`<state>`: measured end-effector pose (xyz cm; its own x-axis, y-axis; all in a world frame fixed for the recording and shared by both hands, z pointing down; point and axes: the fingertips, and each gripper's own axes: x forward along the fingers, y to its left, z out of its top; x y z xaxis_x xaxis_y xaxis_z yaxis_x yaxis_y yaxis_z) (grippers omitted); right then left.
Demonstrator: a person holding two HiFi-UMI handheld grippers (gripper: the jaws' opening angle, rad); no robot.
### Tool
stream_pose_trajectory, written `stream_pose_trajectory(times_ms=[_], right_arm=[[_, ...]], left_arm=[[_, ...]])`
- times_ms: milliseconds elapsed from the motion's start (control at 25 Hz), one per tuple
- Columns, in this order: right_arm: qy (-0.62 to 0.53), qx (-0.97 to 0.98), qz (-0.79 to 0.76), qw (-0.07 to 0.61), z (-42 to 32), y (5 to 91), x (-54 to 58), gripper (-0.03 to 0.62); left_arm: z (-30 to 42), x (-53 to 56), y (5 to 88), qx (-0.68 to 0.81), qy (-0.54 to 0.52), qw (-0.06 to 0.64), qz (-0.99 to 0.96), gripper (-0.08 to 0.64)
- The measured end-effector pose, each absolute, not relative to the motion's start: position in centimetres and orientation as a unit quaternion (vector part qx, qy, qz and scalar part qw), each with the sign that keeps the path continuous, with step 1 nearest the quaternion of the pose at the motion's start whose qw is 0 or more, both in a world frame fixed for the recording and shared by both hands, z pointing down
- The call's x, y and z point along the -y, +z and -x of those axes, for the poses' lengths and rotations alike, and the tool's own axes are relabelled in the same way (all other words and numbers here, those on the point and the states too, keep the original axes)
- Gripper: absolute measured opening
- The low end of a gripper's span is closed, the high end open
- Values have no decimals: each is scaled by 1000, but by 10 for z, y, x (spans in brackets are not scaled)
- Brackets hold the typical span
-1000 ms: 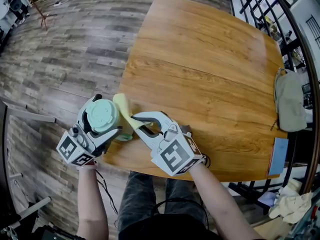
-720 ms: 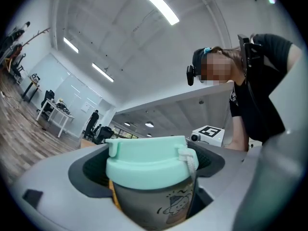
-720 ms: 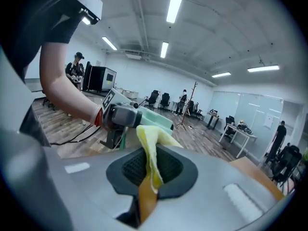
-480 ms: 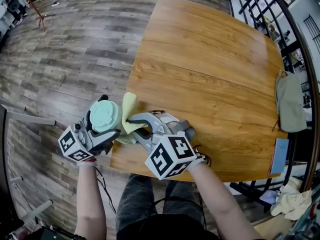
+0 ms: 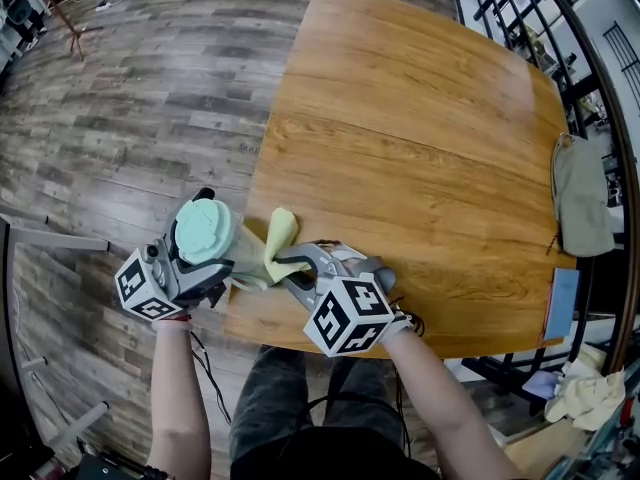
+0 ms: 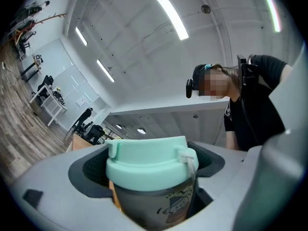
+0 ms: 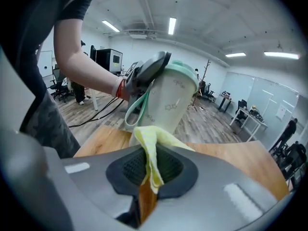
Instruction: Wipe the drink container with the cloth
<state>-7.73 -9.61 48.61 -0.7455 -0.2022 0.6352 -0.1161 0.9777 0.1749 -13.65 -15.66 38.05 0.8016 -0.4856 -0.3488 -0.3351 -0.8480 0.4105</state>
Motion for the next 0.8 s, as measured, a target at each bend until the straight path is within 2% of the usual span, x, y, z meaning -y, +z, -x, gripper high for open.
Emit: stream_pose_trajectory(times_ms=[440, 640, 800], right_arm=[[-22, 930, -68, 361, 61, 507, 79, 25], [-14, 953, -122, 275, 52, 455, 110, 25], [-54, 961, -124, 242, 62, 416, 129, 25]], left_arm=[[133, 153, 380, 195, -227, 164, -940, 483], [127, 144, 377, 173, -210, 140, -952, 483], [114, 132, 374, 154, -170, 108, -967, 485]])
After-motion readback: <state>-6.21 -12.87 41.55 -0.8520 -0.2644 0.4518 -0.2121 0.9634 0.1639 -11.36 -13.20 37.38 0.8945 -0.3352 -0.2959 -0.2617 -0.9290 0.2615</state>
